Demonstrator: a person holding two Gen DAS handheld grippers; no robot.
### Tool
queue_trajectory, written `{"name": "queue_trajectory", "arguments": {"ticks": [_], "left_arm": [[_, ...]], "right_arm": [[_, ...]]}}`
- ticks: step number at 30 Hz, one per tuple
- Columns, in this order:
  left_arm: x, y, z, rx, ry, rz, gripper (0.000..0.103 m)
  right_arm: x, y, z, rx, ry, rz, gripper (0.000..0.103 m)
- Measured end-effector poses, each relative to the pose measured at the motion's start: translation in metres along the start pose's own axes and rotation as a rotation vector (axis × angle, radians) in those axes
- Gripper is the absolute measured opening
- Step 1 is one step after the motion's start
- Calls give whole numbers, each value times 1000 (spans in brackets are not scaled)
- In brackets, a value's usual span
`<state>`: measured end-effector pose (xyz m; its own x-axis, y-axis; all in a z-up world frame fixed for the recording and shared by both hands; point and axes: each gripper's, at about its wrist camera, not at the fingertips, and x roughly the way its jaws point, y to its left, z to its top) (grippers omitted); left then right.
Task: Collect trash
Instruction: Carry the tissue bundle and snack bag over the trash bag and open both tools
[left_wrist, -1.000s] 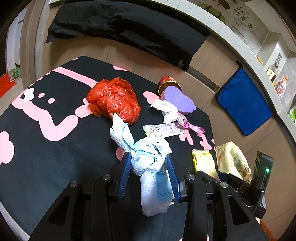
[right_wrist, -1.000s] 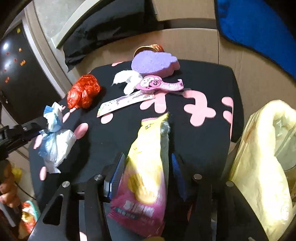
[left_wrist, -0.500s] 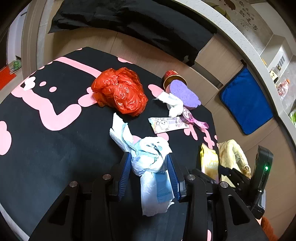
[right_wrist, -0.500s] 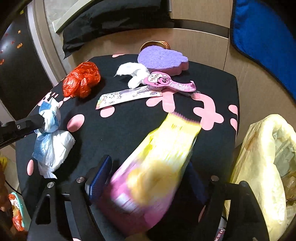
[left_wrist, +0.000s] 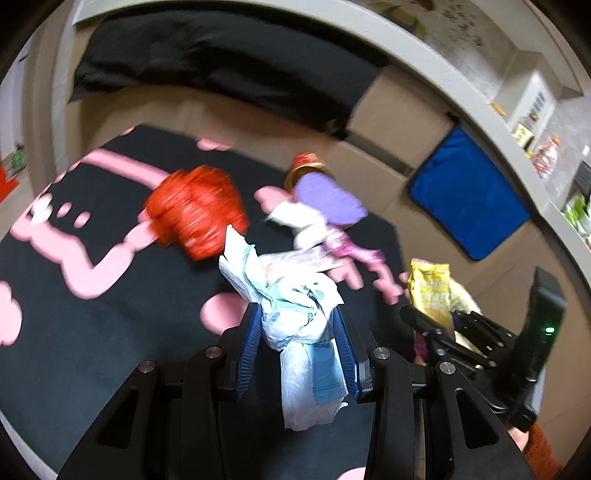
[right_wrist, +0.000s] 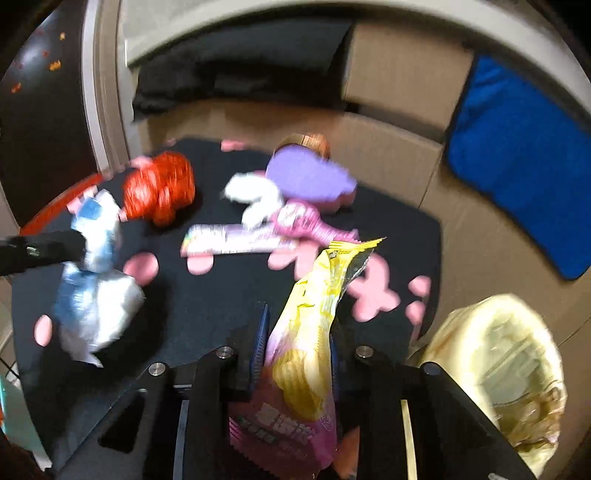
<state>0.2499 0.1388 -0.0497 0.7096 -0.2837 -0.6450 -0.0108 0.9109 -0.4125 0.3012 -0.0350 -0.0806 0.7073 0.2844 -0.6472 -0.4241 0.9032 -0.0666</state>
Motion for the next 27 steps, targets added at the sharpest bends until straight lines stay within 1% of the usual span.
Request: {"name": "queue_trajectory", "arguments": {"ticks": [2, 5, 9, 12, 15, 21, 25, 27], "left_arm": [[-2, -18, 9, 35, -21, -25, 40], [-7, -52, 24, 91, -60, -82, 40], [-6, -96, 37, 156, -86, -144, 40], [0, -131, 40, 211, -90, -187, 40], [11, -165, 38, 255, -74, -230, 40], [38, -223, 27, 331, -31, -299, 40], [57, -250, 19, 352, 1, -338, 41], [68, -259, 14, 358, 20, -344, 41]], "right_arm": [[-20, -13, 6, 22, -43, 4, 25], [-55, -36, 18, 53, -115, -6, 25], [-89, -68, 24, 89, -180, -41, 25], [-111, -93, 21, 117, -214, -77, 25], [-130, -120, 12, 142, -229, -119, 25], [-150, -168, -8, 221, -233, -158, 25], [-159, -201, -20, 285, -243, -190, 25], [-162, -215, -28, 318, -243, -202, 25]]}}
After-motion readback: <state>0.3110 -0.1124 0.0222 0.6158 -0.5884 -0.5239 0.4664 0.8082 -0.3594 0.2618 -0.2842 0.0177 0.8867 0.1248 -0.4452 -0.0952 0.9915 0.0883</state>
